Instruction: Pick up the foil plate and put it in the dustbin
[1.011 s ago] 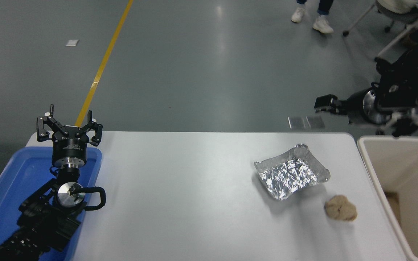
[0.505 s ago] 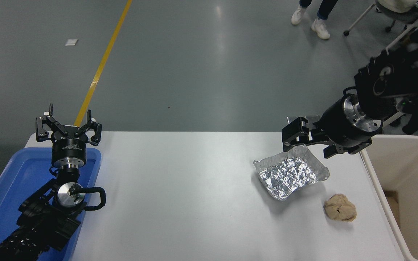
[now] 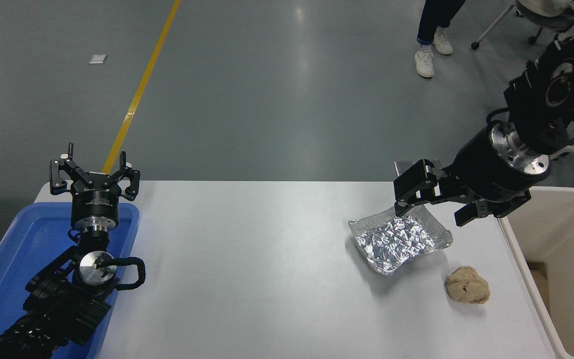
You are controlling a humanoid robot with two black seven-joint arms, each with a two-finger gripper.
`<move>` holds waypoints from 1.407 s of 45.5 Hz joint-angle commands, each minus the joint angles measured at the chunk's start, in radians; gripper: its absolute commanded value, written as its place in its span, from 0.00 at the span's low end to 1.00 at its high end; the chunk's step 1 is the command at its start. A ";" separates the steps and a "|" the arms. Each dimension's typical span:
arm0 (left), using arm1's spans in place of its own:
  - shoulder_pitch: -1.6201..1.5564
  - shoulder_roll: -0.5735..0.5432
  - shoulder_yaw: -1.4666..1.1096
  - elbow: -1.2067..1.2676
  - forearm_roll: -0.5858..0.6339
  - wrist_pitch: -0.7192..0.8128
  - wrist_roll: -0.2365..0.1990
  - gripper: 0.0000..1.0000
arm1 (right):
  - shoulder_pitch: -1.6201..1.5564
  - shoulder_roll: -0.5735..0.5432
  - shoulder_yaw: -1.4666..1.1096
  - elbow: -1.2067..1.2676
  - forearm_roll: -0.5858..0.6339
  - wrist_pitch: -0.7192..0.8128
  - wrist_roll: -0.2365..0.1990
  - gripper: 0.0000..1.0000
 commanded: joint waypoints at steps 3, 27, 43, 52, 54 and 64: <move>0.000 0.000 0.000 0.000 0.000 0.000 0.000 0.99 | -0.237 -0.003 -0.018 -0.026 0.011 -0.248 -0.002 1.00; 0.000 -0.001 0.000 0.000 0.000 0.000 0.000 0.99 | -0.691 0.003 0.041 -0.342 0.405 -0.375 -0.002 1.00; 0.000 0.000 0.000 0.000 0.000 0.000 0.000 0.99 | -0.909 0.051 0.111 -0.509 0.577 -0.487 -0.003 1.00; 0.000 -0.001 0.000 0.000 0.000 0.000 0.000 0.99 | -1.069 0.052 0.191 -0.647 0.600 -0.493 -0.003 0.99; 0.000 0.000 0.000 0.000 0.000 0.000 0.000 0.99 | -1.098 0.054 0.200 -0.668 0.600 -0.501 -0.003 0.99; 0.000 -0.001 0.000 0.000 0.000 0.000 0.000 0.99 | -1.156 0.071 0.258 -0.714 0.600 -0.547 -0.005 0.98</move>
